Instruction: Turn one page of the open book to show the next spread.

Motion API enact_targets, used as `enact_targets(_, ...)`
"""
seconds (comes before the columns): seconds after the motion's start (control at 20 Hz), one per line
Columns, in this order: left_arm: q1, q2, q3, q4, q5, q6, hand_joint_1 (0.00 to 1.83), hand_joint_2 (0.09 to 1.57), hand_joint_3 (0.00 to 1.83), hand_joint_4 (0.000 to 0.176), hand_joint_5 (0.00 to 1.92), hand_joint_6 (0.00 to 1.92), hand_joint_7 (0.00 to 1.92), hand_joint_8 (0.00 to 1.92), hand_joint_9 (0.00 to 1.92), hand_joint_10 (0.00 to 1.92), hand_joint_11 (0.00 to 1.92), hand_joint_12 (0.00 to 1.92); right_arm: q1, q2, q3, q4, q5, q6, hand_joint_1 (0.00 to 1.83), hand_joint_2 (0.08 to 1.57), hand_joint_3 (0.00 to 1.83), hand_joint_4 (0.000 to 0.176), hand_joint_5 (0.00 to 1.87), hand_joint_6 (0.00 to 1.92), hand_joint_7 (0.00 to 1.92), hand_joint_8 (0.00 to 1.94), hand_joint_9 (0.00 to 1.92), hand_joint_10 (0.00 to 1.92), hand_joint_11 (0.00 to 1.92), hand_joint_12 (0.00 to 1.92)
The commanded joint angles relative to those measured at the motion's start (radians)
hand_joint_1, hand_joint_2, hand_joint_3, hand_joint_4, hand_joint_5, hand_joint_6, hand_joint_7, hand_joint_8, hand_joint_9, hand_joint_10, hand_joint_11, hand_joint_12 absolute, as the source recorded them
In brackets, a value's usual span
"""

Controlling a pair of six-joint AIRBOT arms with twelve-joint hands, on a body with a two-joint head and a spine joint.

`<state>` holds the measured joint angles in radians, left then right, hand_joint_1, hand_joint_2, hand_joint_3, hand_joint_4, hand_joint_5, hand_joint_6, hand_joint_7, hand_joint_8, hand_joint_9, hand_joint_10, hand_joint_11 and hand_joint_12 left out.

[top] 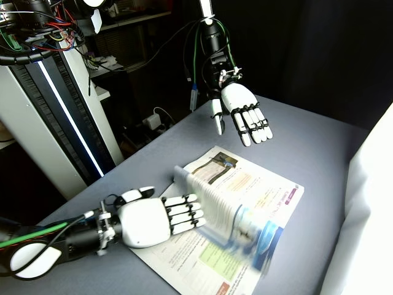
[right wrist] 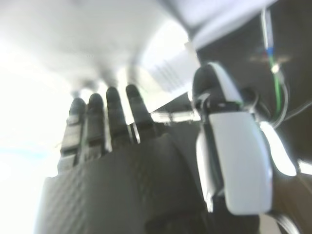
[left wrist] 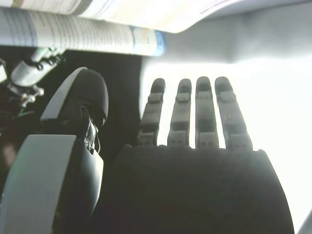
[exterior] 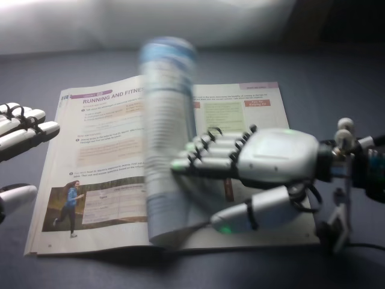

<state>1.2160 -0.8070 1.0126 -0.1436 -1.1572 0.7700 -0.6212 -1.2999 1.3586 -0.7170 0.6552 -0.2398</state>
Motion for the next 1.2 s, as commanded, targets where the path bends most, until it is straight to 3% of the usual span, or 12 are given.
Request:
enact_targets(0.0,-0.002,-0.003,0.002,-0.016,-0.117,-0.002,0.25,1.53,0.01,0.006,0.09,0.01,0.00,0.00,0.00,0.00,0.00,0.00,0.021,-0.016,0.004,0.038,0.137,0.001,0.00,1.22,0.00,0.000,0.00,0.00,0.00,0.00,0.00,0.00,0.00,0.00)
enact_targets(0.05,-0.002,-0.008,0.005,-0.016,-0.114,-0.004,0.24,1.54,0.01,0.000,0.08,0.01,0.00,0.00,0.00,0.00,0.00,0.00,0.037,-0.039,0.017,0.038,0.156,0.001,0.00,1.22,0.00,0.000,0.00,0.00,0.00,0.00,0.00,0.00,0.00,0.00)
enact_targets(0.2,-0.002,-0.025,0.017,-0.008,-0.108,-0.016,0.00,1.49,0.00,0.000,0.00,0.00,0.00,0.00,0.00,0.00,0.00,0.00,0.091,-0.104,0.043,0.033,0.201,-0.013,0.00,1.21,0.00,0.000,0.00,0.00,0.00,0.00,0.00,0.00,0.00,0.00)
enact_targets(0.3,-0.003,-0.032,0.024,-0.003,-0.105,-0.021,0.00,1.49,0.00,0.000,0.00,0.00,0.00,0.00,0.00,0.00,0.00,0.00,0.128,-0.137,0.054,0.019,0.222,-0.013,0.00,1.21,0.00,0.000,0.00,0.00,0.00,0.00,0.00,0.00,0.00,0.00)
enact_targets(0.35,-0.004,-0.033,0.026,-0.002,-0.104,-0.022,0.00,1.51,0.00,0.030,0.05,0.00,0.00,0.00,0.05,0.00,0.06,0.03,0.148,-0.151,0.055,0.008,0.231,-0.013,0.00,1.21,0.00,0.000,0.00,0.00,0.00,0.00,0.00,0.00,0.00,0.00)
enact_targets(0.4,-0.005,-0.035,0.028,-0.001,-0.104,-0.022,0.00,1.37,0.00,0.021,0.30,0.01,0.25,0.06,0.31,0.01,0.13,0.50,0.166,-0.158,0.056,-0.001,0.242,-0.013,0.00,1.21,0.00,0.000,0.00,0.00,0.00,0.00,0.00,0.00,0.00,0.00)
enact_targets(0.45,-0.005,-0.037,0.030,-0.001,-0.104,-0.023,0.00,1.34,0.00,0.019,0.36,0.00,0.32,0.02,0.36,0.00,0.06,0.83,0.188,-0.160,0.056,-0.006,0.259,-0.013,0.00,1.18,0.00,0.000,0.00,0.00,0.00,0.00,0.00,0.00,0.00,0.00)
enact_targets(0.5,-0.006,-0.039,0.032,-0.001,-0.104,-0.024,0.00,1.34,0.00,0.019,0.37,0.00,0.34,0.00,0.38,0.00,0.01,0.96,0.202,-0.167,0.056,-0.006,0.273,-0.013,0.00,1.20,0.00,0.000,0.00,0.00,0.00,0.00,0.00,0.00,0.00,0.00)
enact_targets(0.8,-0.006,-0.045,0.039,-0.002,-0.112,-0.026,0.00,1.34,0.00,0.019,0.37,0.00,0.35,0.00,0.38,0.00,0.00,1.01,0.269,-0.166,0.023,-0.031,0.372,-0.011,0.00,1.20,0.00,0.000,0.00,0.00,0.00,0.00,0.00,0.00,0.00,0.00)
enact_targets(1.15,-0.006,-0.036,0.025,-0.017,-0.135,-0.027,0.00,1.34,0.00,0.019,0.37,0.00,0.35,0.00,0.38,0.00,0.00,1.01,0.268,0.000,-0.094,-0.071,0.416,0.002,0.00,1.20,0.00,0.000,0.00,0.00,0.00,0.00,0.00,0.00,0.00,0.00)
